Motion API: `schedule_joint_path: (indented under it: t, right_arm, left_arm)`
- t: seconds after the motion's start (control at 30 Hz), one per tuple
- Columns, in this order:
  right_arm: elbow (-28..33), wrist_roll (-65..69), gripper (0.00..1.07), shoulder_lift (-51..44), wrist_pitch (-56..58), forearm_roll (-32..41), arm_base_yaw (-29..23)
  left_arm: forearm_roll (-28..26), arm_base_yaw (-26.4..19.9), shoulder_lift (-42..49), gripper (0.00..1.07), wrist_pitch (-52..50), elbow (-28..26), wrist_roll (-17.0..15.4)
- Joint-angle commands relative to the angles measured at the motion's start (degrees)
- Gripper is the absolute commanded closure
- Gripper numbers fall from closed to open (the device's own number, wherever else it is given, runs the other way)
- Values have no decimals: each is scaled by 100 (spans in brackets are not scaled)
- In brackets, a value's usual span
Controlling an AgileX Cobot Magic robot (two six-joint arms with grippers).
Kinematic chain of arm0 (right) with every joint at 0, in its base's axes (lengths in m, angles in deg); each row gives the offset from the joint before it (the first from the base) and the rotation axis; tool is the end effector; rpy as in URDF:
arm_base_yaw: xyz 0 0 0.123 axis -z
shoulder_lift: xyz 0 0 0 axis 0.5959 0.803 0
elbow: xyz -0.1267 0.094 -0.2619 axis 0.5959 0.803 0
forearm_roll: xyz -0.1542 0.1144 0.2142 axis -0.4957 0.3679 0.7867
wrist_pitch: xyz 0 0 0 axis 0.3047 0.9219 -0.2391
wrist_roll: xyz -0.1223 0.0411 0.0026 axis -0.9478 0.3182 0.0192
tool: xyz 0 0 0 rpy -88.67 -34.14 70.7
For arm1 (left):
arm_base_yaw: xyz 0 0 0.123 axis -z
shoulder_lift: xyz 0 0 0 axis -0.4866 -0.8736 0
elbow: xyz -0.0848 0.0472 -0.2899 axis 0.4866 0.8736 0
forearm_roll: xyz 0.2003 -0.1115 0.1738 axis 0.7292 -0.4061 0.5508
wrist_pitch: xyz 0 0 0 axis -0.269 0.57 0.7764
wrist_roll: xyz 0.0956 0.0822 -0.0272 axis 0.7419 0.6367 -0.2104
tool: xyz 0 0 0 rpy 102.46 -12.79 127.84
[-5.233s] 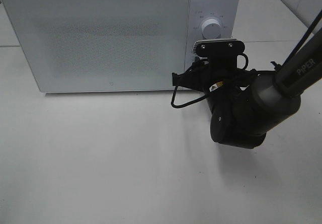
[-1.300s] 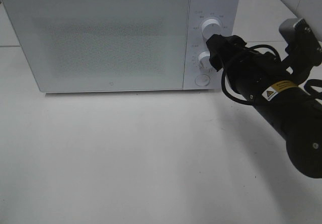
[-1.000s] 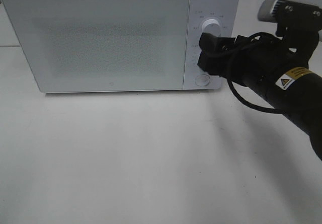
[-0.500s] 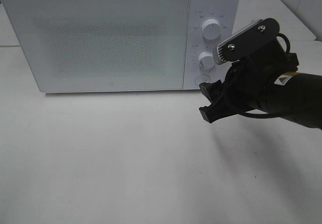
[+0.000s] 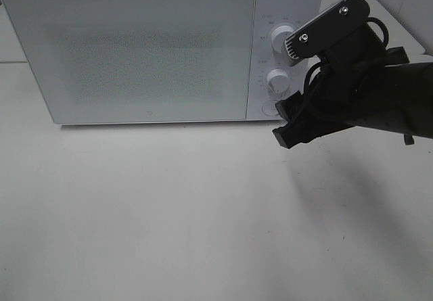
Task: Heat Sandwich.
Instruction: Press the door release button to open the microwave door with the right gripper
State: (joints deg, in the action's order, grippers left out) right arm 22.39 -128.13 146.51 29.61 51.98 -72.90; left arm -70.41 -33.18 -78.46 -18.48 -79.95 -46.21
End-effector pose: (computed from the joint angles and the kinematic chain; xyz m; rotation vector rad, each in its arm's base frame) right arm 0.2832 0.1470 0.1880 -0.6730 2.0142 -0.1823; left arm 0.0362 -0.0013 0.2811 0.0067 2.0424 0.0507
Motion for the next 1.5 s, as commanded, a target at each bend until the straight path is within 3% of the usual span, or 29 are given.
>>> schedule_joint_path:
  t: [0.03, 0.3, 0.37, 0.4, 0.43, 0.5, 0.53, 0.57, 0.6, 0.67, 0.7, 0.8, 0.83, 0.93, 1.3, 1.5]
  right_arm:
    - [-103, -166, 37, -63, 74, 103, 29]
    - [-103, -143, 37, -63, 138, 52, 29]
    - [-86, 218, 37, -63, 350, -533, 29]
    - [-86, 1215, 37, -63, 521, -1507, 57]
    - [-86, 1215, 37, -63, 521, -1507, 57]
    - [-120, 2934, 37, -63, 779, -2882, 241]
    - [-178, 4968, 38, -63, 1066, -4377, 447]
    - [-241, 5913, 38, -63, 1278, -5105, 567]
    - [-241, 5913, 38, -63, 1278, -5105, 567]
    - [-367, 7202, 38, -80, 1742, -6262, 848]
    - [-510, 8119, 38, -109, 2418, -7202, 1134]
    - [-699, 8858, 38, -132, 3140, -8027, 1392]
    - [-837, 9282, 38, -201, 3816, -8623, 1604]
    - [-900, 9442, 38, -355, 4395, -8783, 1788]
    - [-894, 8904, 38, -2108, 6337, -8262, 3203]
    - [-877, 8869, 38, -2968, 7053, -8262, 3438]
  left_arm:
    - [-29, -17, 103, 39, -74, 6, -52]
    - [-29, -17, 103, 39, -74, 6, -52]
    - [-29, -17, 103, 39, -74, 6, -52]
    - [-29, -17, 103, 39, -74, 6, -52]
    - [-29, -17, 103, 39, -74, 6, -52]
    - [-29, -17, 103, 39, -74, 6, -52]
    - [-29, -17, 103, 39, -74, 6, -52]
    - [-29, -17, 103, 39, -74, 6, -52]
    - [-29, -17, 103, 39, -74, 6, -52]
    - [-29, -17, 103, 39, -74, 6, -52]
    - [-29, -17, 103, 39, -74, 6, -52]
    - [-29, -17, 103, 39, -74, 6, -52]
    - [-29, -17, 103, 39, -74, 6, -52]
    - [-29, -17, 103, 39, -74, 6, -52]
    - [-29, -17, 103, 39, -74, 6, -52]
    - [-29, -17, 103, 39, -74, 6, -52]
